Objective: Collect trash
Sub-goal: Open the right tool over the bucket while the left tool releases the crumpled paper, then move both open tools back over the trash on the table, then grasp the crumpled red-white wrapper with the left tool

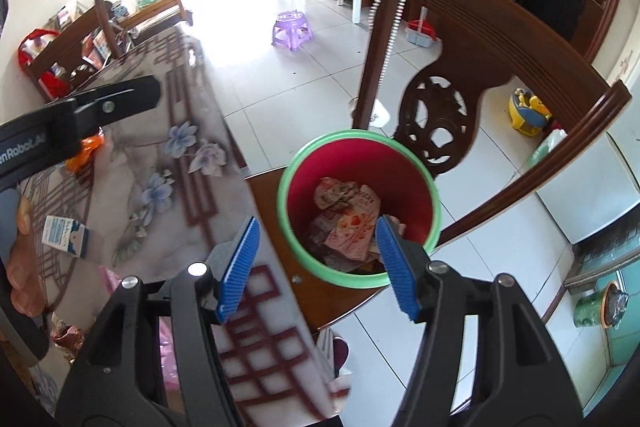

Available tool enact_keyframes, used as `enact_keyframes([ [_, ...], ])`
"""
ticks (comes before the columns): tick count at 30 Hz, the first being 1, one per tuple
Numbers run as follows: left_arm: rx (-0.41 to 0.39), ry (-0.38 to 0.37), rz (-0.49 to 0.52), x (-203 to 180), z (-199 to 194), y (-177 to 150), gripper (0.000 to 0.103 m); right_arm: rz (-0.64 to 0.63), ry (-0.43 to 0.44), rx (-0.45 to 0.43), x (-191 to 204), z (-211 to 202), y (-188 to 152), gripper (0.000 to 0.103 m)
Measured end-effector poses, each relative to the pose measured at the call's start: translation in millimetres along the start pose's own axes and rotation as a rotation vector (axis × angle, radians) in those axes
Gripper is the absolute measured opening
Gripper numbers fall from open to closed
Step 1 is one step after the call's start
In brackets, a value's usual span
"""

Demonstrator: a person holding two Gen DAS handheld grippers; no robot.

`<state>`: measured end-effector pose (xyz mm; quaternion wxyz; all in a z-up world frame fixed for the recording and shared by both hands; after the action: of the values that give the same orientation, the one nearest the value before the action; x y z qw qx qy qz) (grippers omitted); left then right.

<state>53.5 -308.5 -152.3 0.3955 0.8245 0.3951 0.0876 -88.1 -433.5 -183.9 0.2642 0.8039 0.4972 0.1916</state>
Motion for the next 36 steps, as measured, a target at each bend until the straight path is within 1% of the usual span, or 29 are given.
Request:
enact_keyframes([
  [5,0.005,0.131,-0.076,84.4,-42.8,-34.6,0.068,-0.069,0.073,0.058,51.8,0.8,-22.5,0.063],
  [8,0.025,0.214,-0.129,134.6,-67.2,-64.4,0.068,-0.115,0.096,0.096,79.1,2.1,-41.6,0.065],
  [11,0.047,0.284,-0.2,180.2,-92.3,-98.5,0.068,-0.133,0.123,0.138,105.4,5.6,-60.9,0.066],
  [12,0.058,0.305,-0.224,194.9,-100.2,-110.8,0.068,-0.142,0.131,0.15,114.1,7.7,-67.7,0.067],
  [14,0.085,0.335,-0.263,218.8,-114.1,-136.2,0.068,-0.166,0.139,0.171,127.9,12.9,-77.8,0.073],
  [17,0.12,0.352,-0.29,238.8,-128.6,-164.7,0.068,-0.196,0.133,0.211,141.8,25.4,-95.4,0.075],
  [20,0.152,0.326,-0.276,243.1,-137.4,-188.2,0.069,-0.207,0.115,0.259,152.0,42.1,-111.3,0.075],
  [24,0.19,0.266,-0.237,232.3,-140.2,-207.8,0.07,-0.235,0.098,0.288,167.0,54.5,-125.2,0.075],
  [26,0.209,0.225,-0.214,223.6,-140.8,-219.0,0.074,-0.235,0.097,0.29,172.7,54.9,-127.8,0.075],
  [30,0.273,0.118,-0.183,196.2,-133.7,-244.1,0.075,-0.238,0.092,0.285,181.3,52.0,-131.3,0.075],
  [32,0.31,0.064,-0.145,178.8,-125.6,-255.0,0.077,-0.236,0.091,0.283,182.7,50.6,-132.0,0.075],
  [33,0.322,0.05,-0.128,172.4,-121.3,-258.8,0.078,-0.236,0.089,0.28,184.0,49.3,-132.7,0.075],
  [34,0.337,0.026,-0.123,165.1,-115.0,-263.3,0.08,-0.237,0.086,0.278,185.1,48.0,-133.4,0.075],
  [36,0.371,-0.018,-0.144,153.3,-104.6,-270.9,0.08,-0.236,0.077,0.275,185.9,45.8,-134.3,0.075],
])
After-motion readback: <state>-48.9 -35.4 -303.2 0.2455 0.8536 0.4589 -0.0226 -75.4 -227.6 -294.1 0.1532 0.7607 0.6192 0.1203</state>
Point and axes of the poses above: each gripper's, at about its wrist camera, not at the fingertips, and z roughly the way its jaws point, x to its left, y to its top, the point moved 8 cm from there along z, roughly the way its jaws point, and after that the axes turned 5 degrees about -x, right-handed, at the moved point
